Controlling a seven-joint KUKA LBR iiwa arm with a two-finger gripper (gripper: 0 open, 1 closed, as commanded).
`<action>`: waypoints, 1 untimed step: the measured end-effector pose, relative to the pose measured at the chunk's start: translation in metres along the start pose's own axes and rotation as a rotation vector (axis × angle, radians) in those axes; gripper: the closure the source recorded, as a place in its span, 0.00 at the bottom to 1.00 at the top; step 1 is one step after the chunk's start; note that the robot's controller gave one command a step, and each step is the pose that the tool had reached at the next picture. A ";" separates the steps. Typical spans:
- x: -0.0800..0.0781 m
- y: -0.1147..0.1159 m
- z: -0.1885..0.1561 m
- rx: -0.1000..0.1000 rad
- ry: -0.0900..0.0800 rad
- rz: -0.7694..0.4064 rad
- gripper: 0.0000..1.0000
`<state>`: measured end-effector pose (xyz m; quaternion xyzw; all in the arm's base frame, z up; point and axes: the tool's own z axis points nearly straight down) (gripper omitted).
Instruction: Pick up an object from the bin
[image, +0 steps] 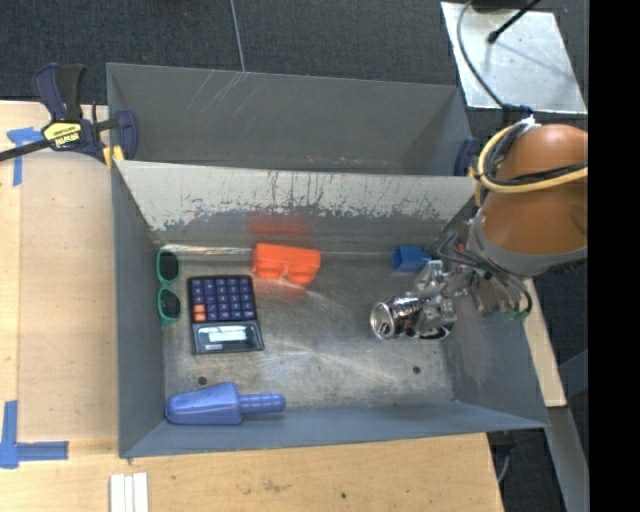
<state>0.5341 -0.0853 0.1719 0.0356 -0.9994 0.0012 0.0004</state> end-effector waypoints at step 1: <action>0.007 0.015 -0.057 -0.004 0.000 -0.009 1.00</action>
Offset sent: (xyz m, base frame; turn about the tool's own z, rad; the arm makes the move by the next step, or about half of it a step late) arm 0.0169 0.0066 0.0410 0.0223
